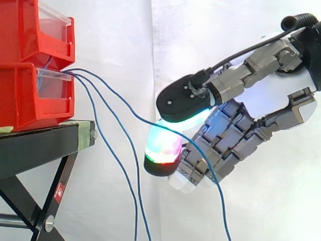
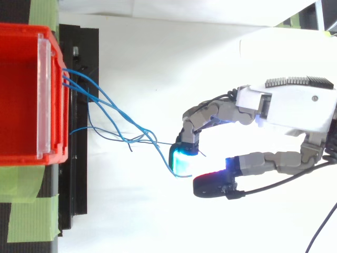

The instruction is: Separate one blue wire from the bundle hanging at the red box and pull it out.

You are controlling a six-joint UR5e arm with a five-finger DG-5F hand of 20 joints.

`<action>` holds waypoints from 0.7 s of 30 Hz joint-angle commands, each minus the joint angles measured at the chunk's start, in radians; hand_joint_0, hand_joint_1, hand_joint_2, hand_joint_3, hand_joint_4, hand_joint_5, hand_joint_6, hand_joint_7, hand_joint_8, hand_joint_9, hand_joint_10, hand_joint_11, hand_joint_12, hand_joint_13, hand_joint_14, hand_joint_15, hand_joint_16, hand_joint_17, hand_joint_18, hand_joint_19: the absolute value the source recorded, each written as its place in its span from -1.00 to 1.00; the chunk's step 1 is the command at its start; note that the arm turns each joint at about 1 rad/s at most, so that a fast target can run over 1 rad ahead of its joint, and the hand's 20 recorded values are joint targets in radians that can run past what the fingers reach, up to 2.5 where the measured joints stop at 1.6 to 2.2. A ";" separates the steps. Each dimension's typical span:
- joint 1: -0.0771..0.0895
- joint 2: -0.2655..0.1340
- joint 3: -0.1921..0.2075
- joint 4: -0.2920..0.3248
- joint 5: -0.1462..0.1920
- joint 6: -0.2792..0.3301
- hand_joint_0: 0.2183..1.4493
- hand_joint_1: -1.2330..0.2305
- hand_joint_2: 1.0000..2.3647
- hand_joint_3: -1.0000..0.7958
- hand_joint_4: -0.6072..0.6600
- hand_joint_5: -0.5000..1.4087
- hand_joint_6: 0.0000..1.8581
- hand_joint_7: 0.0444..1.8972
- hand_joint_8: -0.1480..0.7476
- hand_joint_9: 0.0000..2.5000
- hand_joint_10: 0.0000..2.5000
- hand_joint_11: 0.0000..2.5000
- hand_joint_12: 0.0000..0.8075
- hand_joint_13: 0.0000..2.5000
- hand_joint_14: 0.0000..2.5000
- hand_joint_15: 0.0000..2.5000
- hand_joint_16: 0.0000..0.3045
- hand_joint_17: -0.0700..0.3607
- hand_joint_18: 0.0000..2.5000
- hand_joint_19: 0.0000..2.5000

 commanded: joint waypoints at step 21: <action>0.000 0.000 0.000 0.170 0.001 -0.010 -0.61 -0.27 0.03 -0.05 -0.36 -0.60 -0.02 0.03 0.06 -0.60 -0.99 -0.61 0.13 -0.79 -0.99 -0.68 -0.56 0.03 -0.85 -0.86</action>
